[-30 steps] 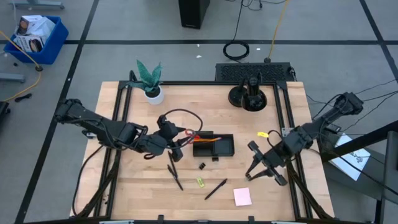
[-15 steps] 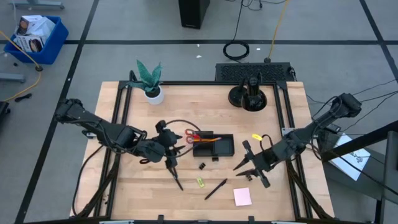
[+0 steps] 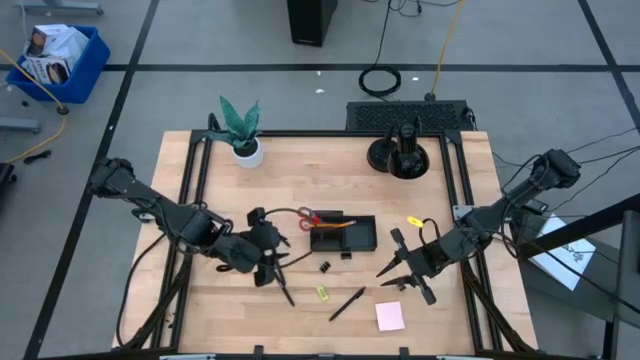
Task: Pick and place office supplies into organizer
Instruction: Put the top left black pen into the black desk organizer
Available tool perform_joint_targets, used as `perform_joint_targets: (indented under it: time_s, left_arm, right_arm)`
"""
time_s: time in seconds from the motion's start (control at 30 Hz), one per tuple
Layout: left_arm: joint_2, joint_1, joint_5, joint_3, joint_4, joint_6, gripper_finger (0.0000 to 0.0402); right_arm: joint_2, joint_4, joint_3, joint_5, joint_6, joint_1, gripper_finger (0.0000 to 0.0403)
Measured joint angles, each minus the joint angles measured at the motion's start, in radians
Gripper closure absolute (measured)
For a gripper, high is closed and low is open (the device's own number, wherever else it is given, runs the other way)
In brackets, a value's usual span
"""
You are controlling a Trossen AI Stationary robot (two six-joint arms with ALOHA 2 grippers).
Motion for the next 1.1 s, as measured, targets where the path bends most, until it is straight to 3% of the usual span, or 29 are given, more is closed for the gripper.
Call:
perform_joint_targets:
  time_s: [0.17,0.67,1.1]
  left_arm:
    - [0.000,-0.051,0.008,0.000,-0.037,-0.018,0.0220]
    - [0.000,-0.159,-0.011,-0.006,-0.347,-0.235,0.0220]
    - [-0.006,-0.157,-0.054,-0.232,-0.317,-0.347,0.0220]
  right_arm:
    - [0.000,0.001,0.000,0.004,-0.002,0.002,0.0312]
    - [0.001,0.086,0.000,0.027,-0.009,0.002,0.0312]
    - [0.001,0.082,0.000,0.026,-0.035,0.002,0.0312]
